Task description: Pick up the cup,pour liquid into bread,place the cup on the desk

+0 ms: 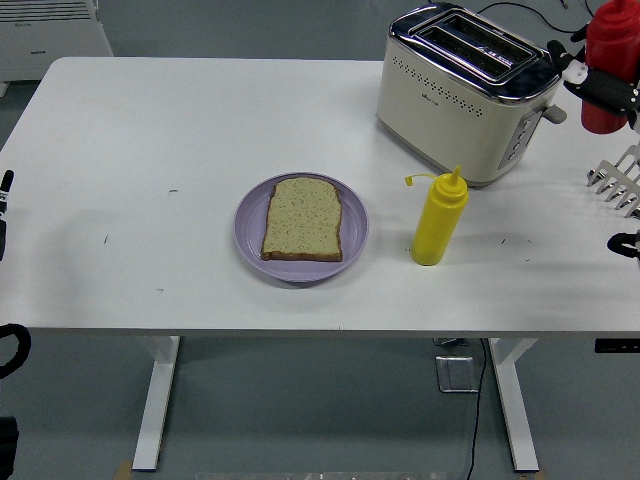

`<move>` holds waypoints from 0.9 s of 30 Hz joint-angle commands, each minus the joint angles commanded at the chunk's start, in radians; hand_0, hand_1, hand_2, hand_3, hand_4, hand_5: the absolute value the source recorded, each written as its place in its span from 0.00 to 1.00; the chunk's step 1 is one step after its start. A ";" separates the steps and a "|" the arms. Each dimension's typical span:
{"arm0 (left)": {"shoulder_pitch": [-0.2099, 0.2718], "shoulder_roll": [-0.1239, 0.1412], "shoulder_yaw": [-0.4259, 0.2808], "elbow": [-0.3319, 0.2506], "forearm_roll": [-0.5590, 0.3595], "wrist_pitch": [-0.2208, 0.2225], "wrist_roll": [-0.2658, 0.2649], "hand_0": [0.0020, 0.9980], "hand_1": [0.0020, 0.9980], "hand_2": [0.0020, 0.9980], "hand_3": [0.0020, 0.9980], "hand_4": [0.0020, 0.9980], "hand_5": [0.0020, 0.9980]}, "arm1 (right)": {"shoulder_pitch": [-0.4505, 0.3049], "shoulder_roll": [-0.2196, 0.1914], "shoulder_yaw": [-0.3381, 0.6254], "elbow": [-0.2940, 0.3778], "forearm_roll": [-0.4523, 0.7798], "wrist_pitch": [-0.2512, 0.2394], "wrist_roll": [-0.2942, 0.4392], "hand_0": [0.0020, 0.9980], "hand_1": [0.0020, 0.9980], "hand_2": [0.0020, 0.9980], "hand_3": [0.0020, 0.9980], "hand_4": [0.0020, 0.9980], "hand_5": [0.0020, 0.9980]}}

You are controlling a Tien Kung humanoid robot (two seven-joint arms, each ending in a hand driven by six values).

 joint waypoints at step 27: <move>-0.004 0.000 -0.014 -0.001 0.001 -0.002 -0.002 0.78 0.74 0.73 0.66 0.52 0.95 | 0.481 0.021 -0.582 -0.159 -0.829 0.281 -0.202 0.12 0.14 0.31 0.38 0.68 0.16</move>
